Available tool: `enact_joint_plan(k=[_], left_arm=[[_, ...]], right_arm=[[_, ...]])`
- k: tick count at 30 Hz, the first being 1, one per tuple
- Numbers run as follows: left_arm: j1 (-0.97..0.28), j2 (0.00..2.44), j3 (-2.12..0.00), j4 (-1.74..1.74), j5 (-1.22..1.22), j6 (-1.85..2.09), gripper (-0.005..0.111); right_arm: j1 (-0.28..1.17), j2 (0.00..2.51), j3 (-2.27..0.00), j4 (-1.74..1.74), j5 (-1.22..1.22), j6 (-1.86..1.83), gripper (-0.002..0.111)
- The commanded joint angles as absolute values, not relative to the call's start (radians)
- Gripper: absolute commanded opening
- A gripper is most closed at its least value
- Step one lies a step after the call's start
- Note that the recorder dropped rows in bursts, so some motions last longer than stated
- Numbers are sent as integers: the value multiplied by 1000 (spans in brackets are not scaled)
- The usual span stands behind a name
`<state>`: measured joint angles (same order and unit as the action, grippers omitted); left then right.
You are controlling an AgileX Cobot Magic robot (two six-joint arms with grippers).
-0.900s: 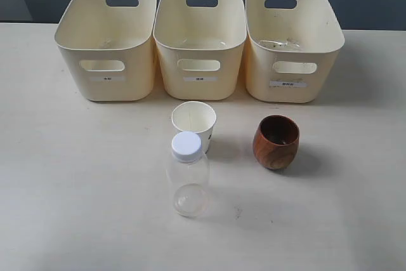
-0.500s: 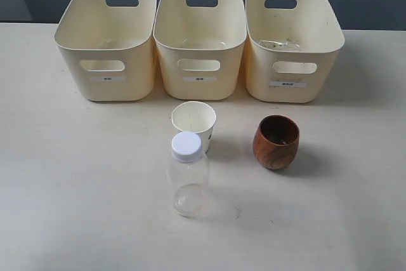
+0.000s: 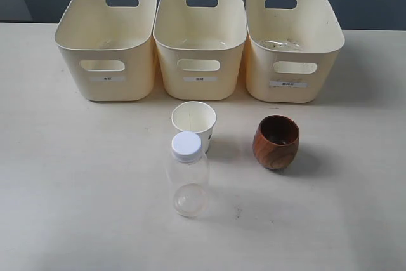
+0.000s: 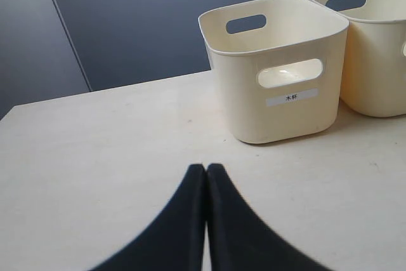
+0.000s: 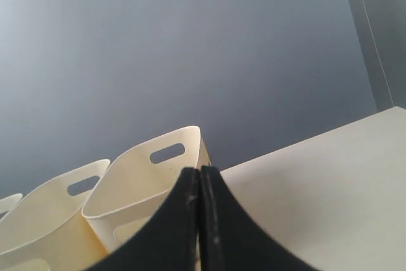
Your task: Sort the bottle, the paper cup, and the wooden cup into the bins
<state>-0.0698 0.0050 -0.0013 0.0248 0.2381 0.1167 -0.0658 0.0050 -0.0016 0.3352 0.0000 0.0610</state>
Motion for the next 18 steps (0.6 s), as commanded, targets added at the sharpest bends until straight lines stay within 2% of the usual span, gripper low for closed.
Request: enact_joint_plan(k=[1, 10, 18], left_arm=[[-73, 0, 0, 22, 240, 115, 0], [-73, 0, 0, 22, 240, 115, 0], [-73, 0, 0, 22, 240, 115, 0]], right_arm=[[-62, 0, 0, 350, -65, 56, -1], [-62, 0, -1, 442, -37, 56, -1], [-59, 0, -219, 395, 7, 52, -1]])
